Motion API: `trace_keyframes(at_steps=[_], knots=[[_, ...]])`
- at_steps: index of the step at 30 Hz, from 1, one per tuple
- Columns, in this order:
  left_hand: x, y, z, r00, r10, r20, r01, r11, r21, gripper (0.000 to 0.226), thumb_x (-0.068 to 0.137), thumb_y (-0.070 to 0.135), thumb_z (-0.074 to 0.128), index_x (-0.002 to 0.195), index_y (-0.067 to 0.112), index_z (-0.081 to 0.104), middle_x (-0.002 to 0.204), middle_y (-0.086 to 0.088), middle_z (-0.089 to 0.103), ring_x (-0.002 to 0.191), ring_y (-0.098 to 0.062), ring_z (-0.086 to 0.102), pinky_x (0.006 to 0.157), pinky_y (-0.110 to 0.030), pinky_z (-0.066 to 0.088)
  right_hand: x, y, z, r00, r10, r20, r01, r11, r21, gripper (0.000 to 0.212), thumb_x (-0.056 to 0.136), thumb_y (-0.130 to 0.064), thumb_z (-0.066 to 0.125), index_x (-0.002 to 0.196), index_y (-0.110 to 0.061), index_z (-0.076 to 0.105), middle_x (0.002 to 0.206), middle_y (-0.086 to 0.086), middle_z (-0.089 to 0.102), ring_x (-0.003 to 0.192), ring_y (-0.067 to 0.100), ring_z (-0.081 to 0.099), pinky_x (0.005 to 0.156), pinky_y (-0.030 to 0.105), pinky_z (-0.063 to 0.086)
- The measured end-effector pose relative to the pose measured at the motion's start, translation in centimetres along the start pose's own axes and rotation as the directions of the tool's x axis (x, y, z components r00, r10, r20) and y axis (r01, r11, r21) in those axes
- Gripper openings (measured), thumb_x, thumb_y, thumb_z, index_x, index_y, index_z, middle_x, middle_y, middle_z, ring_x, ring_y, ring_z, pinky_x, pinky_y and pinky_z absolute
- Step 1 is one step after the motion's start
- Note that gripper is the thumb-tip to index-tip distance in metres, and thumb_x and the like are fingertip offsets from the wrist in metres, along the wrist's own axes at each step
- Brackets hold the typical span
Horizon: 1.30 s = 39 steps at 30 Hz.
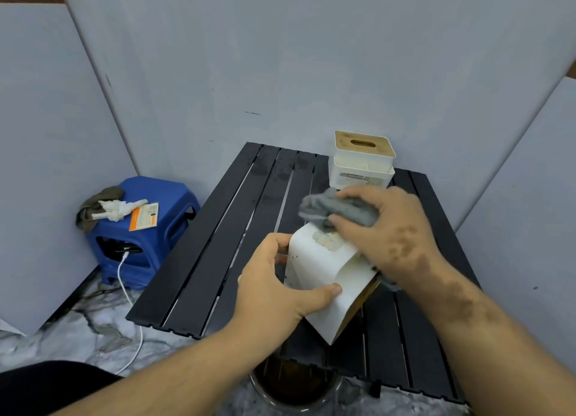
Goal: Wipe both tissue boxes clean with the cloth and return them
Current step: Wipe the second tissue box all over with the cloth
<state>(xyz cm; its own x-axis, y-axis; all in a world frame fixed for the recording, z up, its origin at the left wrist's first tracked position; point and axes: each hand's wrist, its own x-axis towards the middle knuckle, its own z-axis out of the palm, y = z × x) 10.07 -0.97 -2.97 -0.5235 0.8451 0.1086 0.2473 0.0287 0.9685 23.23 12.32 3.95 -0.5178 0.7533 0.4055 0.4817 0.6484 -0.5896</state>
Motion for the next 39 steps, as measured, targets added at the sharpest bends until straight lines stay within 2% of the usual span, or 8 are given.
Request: trace_keyframes(at_steps=[4,11,16,20,24,30,35,39], knots=[[0.0,-0.1,0.2,1.000,-0.005,-0.001,0.005,1.000,0.006,0.066,0.043,0.054,0.091,0.100,0.049,0.060,0.103,0.025,0.069,0.107,-0.005,0.061,0.083,-0.027,0.051,1.3,2.9,-1.1,0.976,0.189,-0.106,-0.187,0.982,0.033,0.028,0.078,-0.040,0.077,0.104,-0.044,0.066,0.102,-0.002,0.067,0.090,0.011,0.063,0.079,0.028,0.056],[0.1,0.1,0.1,0.999,0.038,0.001,-0.038,0.999,0.035,0.061,0.049,0.052,0.093,0.100,0.047,0.059,0.102,0.022,0.070,0.099,-0.003,0.063,0.087,-0.035,0.052,-1.0,-1.8,0.6,0.988,-0.147,0.054,0.152,0.982,-0.108,0.028,0.079,-0.035,0.073,0.106,-0.038,0.068,0.089,-0.019,0.066,0.094,0.018,0.053,0.082,0.040,0.050],[0.0,0.1,0.3,1.000,0.010,-0.006,-0.010,0.998,0.055,0.065,0.046,0.057,0.091,0.102,0.051,0.058,0.104,0.024,0.068,0.113,-0.017,0.058,0.093,-0.045,0.052,1.3,2.1,-0.4,0.988,0.127,-0.094,-0.127,0.992,0.005,0.028,0.076,-0.049,0.072,0.103,-0.049,0.064,0.094,-0.011,0.064,0.092,0.013,0.061,0.080,0.038,0.057],[0.1,0.3,0.2,1.000,0.012,-0.009,-0.012,0.998,0.059,0.065,0.046,0.058,0.090,0.102,0.051,0.058,0.102,0.025,0.069,0.110,-0.018,0.060,0.094,-0.049,0.051,0.1,0.2,0.2,0.997,0.001,-0.075,-0.008,0.996,-0.090,0.032,0.078,-0.044,0.071,0.109,-0.043,0.066,0.088,-0.025,0.060,0.096,0.018,0.058,0.086,0.043,0.053],[0.0,0.3,0.2,1.000,0.025,-0.009,-0.024,0.998,0.059,0.062,0.048,0.057,0.091,0.101,0.049,0.059,0.102,0.021,0.070,0.106,-0.014,0.062,0.093,-0.049,0.052,-0.7,-1.7,0.4,0.986,-0.149,0.073,0.152,0.987,-0.050,0.029,0.078,-0.037,0.075,0.105,-0.040,0.068,0.092,-0.020,0.069,0.093,0.012,0.059,0.083,0.040,0.053],[-0.1,0.3,0.3,1.000,0.004,0.001,-0.004,0.998,0.055,0.064,0.046,0.056,0.090,0.101,0.052,0.058,0.103,0.026,0.068,0.112,-0.017,0.058,0.094,-0.046,0.052,1.1,2.0,-0.7,0.979,0.166,-0.115,-0.173,0.983,-0.056,0.034,0.076,-0.051,0.069,0.108,-0.046,0.062,0.097,-0.008,0.065,0.094,0.014,0.060,0.084,0.043,0.056],[-0.1,0.3,0.2,0.999,0.034,0.001,-0.034,0.999,0.037,0.060,0.051,0.050,0.094,0.099,0.048,0.059,0.101,0.021,0.069,0.101,-0.006,0.062,0.090,-0.040,0.052,-1.0,-2.2,0.9,0.987,-0.158,0.038,0.162,0.979,-0.127,0.029,0.081,-0.035,0.070,0.109,-0.040,0.065,0.091,-0.021,0.064,0.094,0.017,0.056,0.083,0.043,0.051],[-0.1,0.4,0.4,1.000,0.020,-0.005,-0.020,0.999,0.048,0.063,0.046,0.056,0.091,0.099,0.051,0.058,0.102,0.022,0.069,0.110,-0.016,0.060,0.090,-0.042,0.053,0.9,0.8,-0.6,1.000,0.019,-0.005,-0.019,1.000,-0.004,0.027,0.081,-0.034,0.075,0.105,-0.043,0.067,0.087,-0.026,0.064,0.089,0.004,0.062,0.083,0.030,0.054]])
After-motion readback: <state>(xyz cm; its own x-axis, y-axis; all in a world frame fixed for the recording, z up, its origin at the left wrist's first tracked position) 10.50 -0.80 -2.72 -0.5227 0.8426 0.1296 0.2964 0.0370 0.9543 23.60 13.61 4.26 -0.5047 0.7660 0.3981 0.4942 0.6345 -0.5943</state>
